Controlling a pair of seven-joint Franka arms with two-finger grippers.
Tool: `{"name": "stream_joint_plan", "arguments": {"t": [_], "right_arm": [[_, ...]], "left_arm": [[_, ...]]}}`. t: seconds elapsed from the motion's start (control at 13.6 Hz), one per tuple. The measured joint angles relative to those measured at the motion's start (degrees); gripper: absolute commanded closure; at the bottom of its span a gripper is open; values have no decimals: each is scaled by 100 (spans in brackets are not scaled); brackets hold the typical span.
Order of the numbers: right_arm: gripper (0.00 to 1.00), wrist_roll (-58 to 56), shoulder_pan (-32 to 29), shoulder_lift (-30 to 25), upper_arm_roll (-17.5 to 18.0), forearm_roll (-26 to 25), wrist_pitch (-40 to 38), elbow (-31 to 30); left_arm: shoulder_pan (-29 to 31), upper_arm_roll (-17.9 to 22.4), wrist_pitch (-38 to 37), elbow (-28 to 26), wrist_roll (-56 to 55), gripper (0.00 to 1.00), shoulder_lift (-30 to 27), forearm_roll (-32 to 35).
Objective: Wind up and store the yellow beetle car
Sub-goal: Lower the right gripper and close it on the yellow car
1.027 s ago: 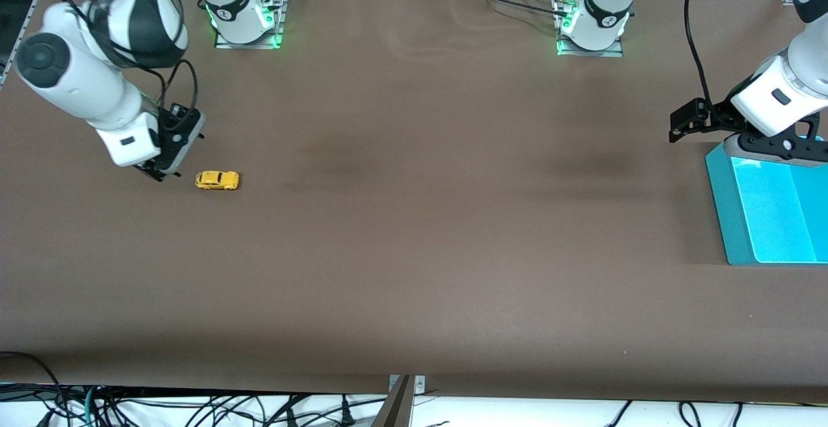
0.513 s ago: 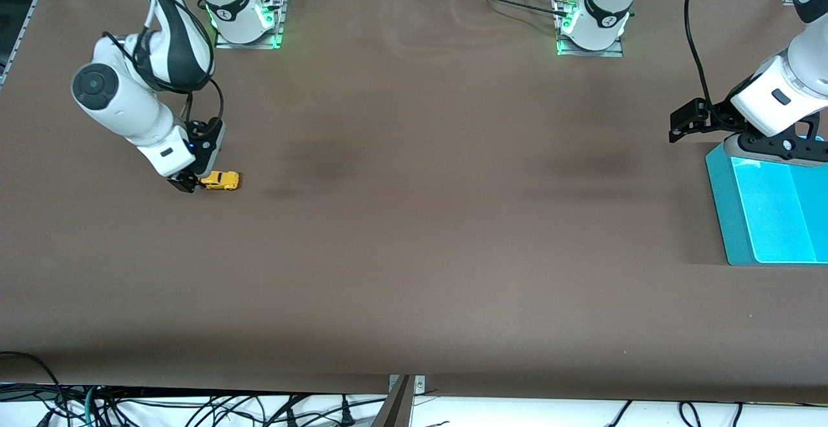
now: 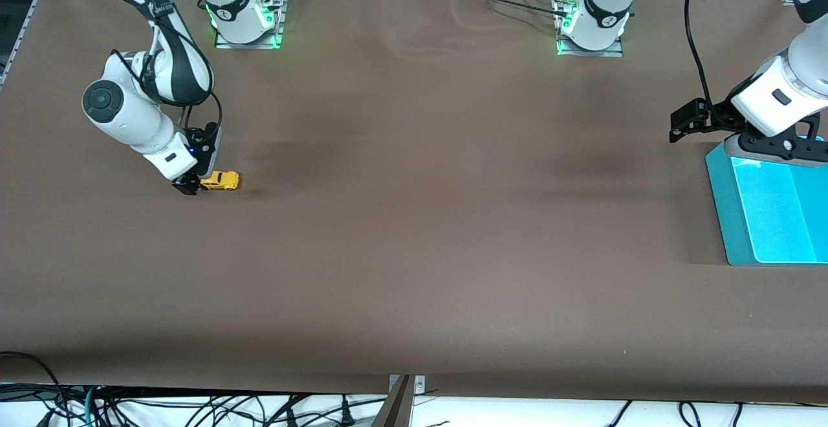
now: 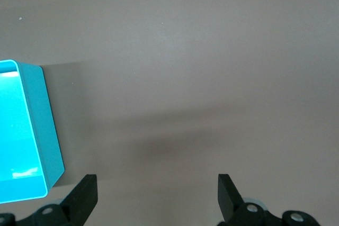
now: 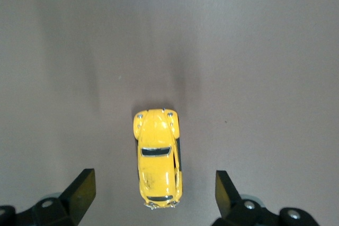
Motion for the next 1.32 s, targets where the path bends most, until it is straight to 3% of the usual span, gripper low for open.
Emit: {"name": "stream_joint_plan", "arguments": {"t": [0.51,0.66,1.1,1.32], "right_arm": [[5,-131,-47,610,8,0,772,-37],[15,-132,-47,611,8,0,772,-37],[57,-133,-71,679,7,1,813,-44],[62,-133,-82,687,7,1,816,-48]], "left_arm": [[2,1,0,0,0,0,1,0],[2,1,0,0,0,0,1,0],[5,2,0,0,0,0,1,0],[6,3,0,0,0,0,1,0]]}}
